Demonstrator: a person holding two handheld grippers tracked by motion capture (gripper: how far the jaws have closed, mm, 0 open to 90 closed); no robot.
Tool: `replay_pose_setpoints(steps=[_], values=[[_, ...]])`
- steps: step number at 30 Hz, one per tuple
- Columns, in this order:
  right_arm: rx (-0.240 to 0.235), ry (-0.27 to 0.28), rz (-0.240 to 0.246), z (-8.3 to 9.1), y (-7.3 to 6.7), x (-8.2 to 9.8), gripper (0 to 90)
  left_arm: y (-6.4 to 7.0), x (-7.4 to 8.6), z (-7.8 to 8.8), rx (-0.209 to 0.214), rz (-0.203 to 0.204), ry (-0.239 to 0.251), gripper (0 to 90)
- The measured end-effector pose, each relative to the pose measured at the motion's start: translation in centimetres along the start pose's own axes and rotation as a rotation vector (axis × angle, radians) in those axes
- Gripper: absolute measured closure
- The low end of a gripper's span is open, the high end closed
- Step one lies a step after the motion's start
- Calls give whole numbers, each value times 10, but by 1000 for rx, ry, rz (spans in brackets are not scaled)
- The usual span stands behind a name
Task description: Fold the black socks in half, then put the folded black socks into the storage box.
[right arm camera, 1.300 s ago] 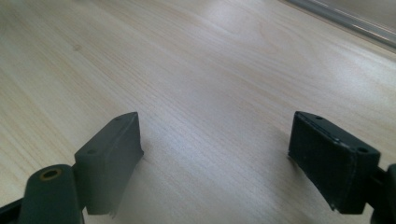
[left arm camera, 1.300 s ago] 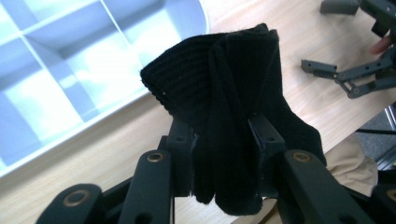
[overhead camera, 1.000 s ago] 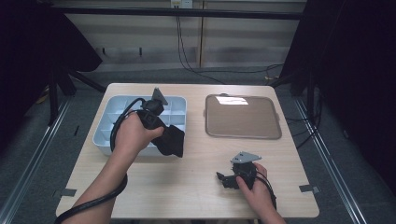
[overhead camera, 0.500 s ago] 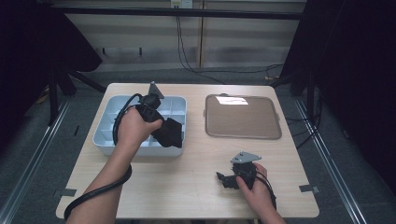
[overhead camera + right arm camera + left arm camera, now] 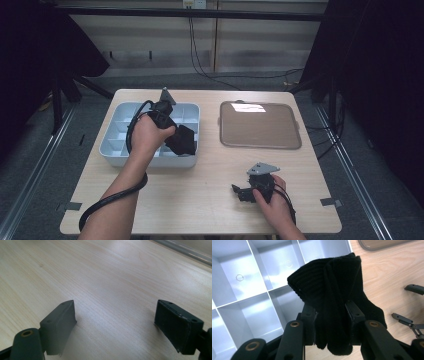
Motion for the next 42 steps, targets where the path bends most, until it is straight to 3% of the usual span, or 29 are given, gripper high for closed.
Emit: replay_pose_setpoints(steps=[18, 28, 42], values=[[0, -1, 2, 0, 0, 0, 161, -3, -2, -13, 5, 16, -6, 661], [1, -3, 2, 0, 0, 0, 161, 4, -3, -27, -32, -3, -34, 660], [-2, 0, 8, -1, 0, -1, 152, 10, -4, -46, -119, -27, -84, 659]])
Point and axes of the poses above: each handheld gripper's, and its own axes: z roughly backward along the jaws, x roughly out of its underside, y roughly to its right, the point moved 5 cm from there along -z, roughly forward along the jaws, and after that the axes turned 1 degree about z, right-handed, at the moved point
